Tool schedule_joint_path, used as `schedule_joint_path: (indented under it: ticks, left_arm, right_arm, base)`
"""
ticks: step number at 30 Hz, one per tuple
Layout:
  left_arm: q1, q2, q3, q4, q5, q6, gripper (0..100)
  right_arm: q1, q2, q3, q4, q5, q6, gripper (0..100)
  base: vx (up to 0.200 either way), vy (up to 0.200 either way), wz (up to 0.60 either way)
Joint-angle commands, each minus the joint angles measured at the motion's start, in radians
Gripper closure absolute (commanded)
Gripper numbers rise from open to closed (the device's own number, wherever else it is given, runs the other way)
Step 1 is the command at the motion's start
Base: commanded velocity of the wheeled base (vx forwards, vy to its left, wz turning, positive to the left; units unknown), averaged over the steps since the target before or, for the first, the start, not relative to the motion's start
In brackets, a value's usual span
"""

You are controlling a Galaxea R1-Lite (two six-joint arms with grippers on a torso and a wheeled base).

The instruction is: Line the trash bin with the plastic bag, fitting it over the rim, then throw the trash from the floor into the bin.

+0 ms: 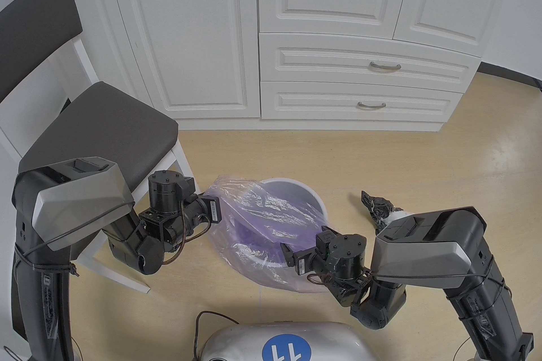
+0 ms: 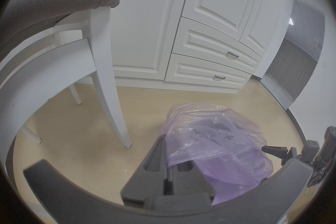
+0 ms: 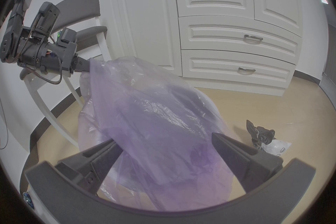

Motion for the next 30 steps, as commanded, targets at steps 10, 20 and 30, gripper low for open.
schedule_joint_path:
  ticks: [10,20,30]
  left_arm:
    - [0.0,0.002,0.004,-0.002,0.0,-0.001,100]
    - [0.007,0.028,-0.01,-0.003,0.003,-0.001,100]
    - [0.0,-0.01,0.053,-0.003,-0.012,0.006,0]
  right_arm:
    - [0.004,0.046,-0.013,-0.018,0.015,0.006,0]
    - [-0.053,0.036,-0.105,-0.018,0.017,0.069,100]
    - [-0.1,0.047,-0.205,-0.018,0.012,0.115,100]
  base:
    - [0.0,0.0,0.0]
    - [0.0,0.0,0.0]
    - [0.0,0.0,0.0]
